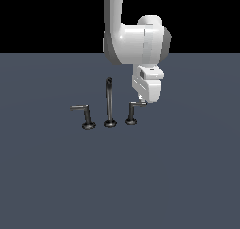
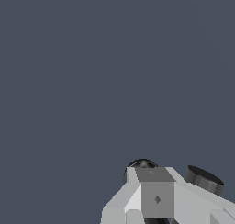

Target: Turn on the faucet by rotating a designated handle.

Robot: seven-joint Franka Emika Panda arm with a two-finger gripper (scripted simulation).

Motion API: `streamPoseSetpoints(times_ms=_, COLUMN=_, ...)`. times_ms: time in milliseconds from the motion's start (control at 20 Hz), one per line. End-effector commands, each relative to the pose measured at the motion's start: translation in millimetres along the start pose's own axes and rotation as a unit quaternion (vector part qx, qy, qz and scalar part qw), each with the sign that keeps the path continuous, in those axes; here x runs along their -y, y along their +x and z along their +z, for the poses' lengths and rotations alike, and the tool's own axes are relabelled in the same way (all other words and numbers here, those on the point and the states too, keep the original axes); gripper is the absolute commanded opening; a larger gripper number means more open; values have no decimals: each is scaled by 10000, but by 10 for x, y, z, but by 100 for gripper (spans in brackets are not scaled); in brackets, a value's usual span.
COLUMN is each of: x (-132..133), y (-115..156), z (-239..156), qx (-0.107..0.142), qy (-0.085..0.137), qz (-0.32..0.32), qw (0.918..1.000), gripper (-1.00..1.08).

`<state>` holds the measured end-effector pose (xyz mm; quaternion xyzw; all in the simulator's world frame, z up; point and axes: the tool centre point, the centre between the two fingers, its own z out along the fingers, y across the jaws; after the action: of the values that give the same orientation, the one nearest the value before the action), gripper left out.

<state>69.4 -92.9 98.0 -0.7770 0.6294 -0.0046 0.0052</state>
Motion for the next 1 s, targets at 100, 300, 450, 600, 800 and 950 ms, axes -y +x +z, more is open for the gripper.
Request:
streamPoseSetpoints(times_ms=100, x=-139, y=-20, z=-4, qx=5, qy=-27, qz=13, qw=10000, gripper=-100)
streamPoseSetpoints(times_ms=300, x=-266, y=-33, z=-2, qx=4, qy=-43, qz=28, qw=10000, gripper=-100)
streamPoseSetpoints(times_ms=450, x=-363, y=-46, z=-4, qx=3, qy=-52, qz=37, qw=10000, gripper=-100)
streamPoseSetpoints(times_ms=600, x=-462, y=-59, z=-5, qx=3, qy=-62, qz=47, qw=10000, gripper=-100)
streamPoseSetpoints(times_ms=800, x=-467, y=-51, z=-5, qx=-9, qy=-30, qz=51, qw=10000, gripper=-100)
streamPoseSetpoints(times_ms=950, x=-528, y=-153, z=-9, qx=-7, qy=-37, qz=51, qw=10000, gripper=-100)
